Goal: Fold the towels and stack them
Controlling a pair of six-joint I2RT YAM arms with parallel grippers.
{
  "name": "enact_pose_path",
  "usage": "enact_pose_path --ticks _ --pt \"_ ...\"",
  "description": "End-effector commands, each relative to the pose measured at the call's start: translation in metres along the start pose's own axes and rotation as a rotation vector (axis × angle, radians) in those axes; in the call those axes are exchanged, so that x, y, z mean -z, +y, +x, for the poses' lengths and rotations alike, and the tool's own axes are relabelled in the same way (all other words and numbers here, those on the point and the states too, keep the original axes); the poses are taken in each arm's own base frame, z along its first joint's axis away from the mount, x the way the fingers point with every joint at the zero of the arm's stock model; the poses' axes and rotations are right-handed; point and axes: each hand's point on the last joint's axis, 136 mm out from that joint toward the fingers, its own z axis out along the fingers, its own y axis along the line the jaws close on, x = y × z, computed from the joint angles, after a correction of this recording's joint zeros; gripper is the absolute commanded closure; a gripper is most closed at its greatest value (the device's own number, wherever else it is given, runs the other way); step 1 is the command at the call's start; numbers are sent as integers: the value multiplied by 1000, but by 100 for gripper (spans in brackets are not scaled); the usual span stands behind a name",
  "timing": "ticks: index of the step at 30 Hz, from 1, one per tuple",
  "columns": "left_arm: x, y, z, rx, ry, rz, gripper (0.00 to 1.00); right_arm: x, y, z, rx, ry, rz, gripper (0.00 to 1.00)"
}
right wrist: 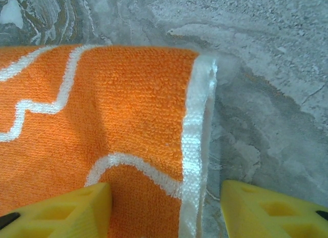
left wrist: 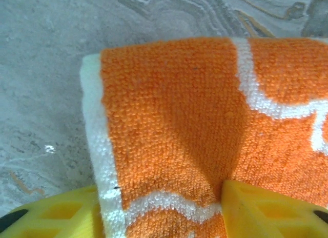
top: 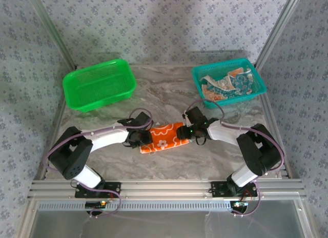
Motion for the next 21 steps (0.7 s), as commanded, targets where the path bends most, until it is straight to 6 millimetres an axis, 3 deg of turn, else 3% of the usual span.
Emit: enact_pose_path --ticks 1,5,7,12,18,19,21 --pt "-13 14 7 1 27 -69 64 2 0 5 -20 13 -3 41" --pt "-12 21 5 -22 16 -118 92 10 -1 -3 -18 -18 10 39" --pt "-5 24 0 -39 -1 -141 100 15 0 -10 -15 -39 17 38" --pt "30 33 -16 -92 -66 -199 100 29 4 -35 -10 -114 30 30" --pt "90 42 -40 -146 -135 -221 100 41 15 -67 -9 -196 15 19" --pt "102 42 -44 -153 -144 -221 100 43 16 -72 -7 -206 14 2" --pt "123 42 -54 -163 -171 -220 100 46 18 -79 -9 -219 18 0"
